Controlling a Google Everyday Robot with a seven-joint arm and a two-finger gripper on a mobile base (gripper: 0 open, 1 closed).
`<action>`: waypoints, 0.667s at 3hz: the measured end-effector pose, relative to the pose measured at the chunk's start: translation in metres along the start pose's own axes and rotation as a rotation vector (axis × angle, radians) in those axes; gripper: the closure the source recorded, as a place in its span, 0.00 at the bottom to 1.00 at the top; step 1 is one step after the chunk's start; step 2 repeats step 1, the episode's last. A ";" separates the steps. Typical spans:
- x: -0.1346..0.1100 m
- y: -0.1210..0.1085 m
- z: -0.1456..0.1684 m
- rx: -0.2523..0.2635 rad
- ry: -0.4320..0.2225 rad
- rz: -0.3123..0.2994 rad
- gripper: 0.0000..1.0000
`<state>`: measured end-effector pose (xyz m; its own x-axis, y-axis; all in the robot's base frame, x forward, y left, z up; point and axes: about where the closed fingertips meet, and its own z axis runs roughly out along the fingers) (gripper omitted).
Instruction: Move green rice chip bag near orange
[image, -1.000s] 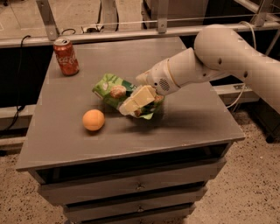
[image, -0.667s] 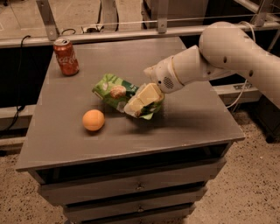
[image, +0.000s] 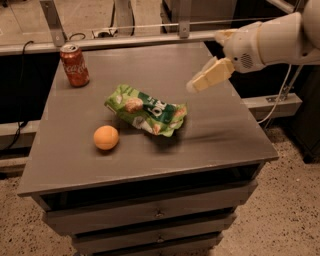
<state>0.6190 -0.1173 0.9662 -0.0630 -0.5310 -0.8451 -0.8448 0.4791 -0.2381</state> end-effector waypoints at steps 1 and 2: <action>-0.007 -0.002 -0.002 0.006 -0.009 -0.011 0.00; -0.007 -0.002 -0.002 0.006 -0.009 -0.011 0.00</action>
Offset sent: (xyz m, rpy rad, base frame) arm 0.0000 0.0000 0.0000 0.0000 0.0000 0.0000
